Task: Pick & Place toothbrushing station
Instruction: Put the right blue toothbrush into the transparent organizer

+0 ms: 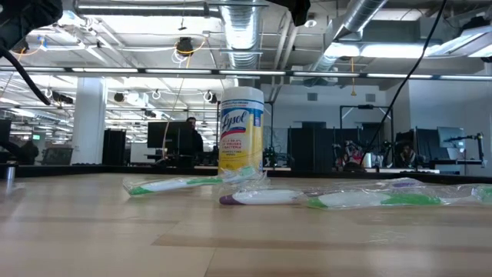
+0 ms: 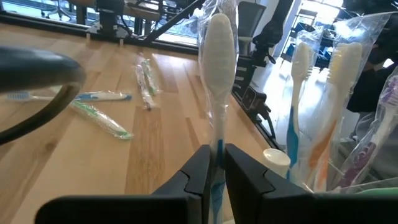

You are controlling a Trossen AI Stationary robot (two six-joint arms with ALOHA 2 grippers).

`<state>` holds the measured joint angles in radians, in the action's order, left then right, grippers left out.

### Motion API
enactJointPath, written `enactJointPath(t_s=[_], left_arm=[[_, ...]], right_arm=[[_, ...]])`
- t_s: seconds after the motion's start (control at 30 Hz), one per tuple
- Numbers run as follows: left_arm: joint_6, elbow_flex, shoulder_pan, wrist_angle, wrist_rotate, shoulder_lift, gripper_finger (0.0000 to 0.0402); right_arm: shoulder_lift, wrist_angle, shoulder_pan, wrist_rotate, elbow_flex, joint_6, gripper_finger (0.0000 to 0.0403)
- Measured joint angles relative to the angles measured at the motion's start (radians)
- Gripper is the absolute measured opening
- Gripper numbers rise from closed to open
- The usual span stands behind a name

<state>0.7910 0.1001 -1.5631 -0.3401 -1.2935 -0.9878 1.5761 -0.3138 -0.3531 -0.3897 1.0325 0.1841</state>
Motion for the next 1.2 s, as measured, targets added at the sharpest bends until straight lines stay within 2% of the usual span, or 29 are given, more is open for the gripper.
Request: enactJointPath(t_s=[0.4, 0.9, 1.2], left_arm=[[0.045, -0.018, 0.000, -0.007, 0.000, 0.000, 0.0039], [0.050, -0.019, 0.000, -0.029, -0.011, 0.000, 0.0139], [-0.007, -0.019, 0.047, -0.034, -0.087, 0.000, 0.0156]], right_arm=[[0.000, 0.000, 0.000, 0.000, 0.000, 0.000, 0.0151], [0.000, 0.014, 0.000, 0.000, 0.000, 0.000, 0.0151], [0.000, 0.070, 0.000, 0.000, 0.000, 0.001, 0.0159]])
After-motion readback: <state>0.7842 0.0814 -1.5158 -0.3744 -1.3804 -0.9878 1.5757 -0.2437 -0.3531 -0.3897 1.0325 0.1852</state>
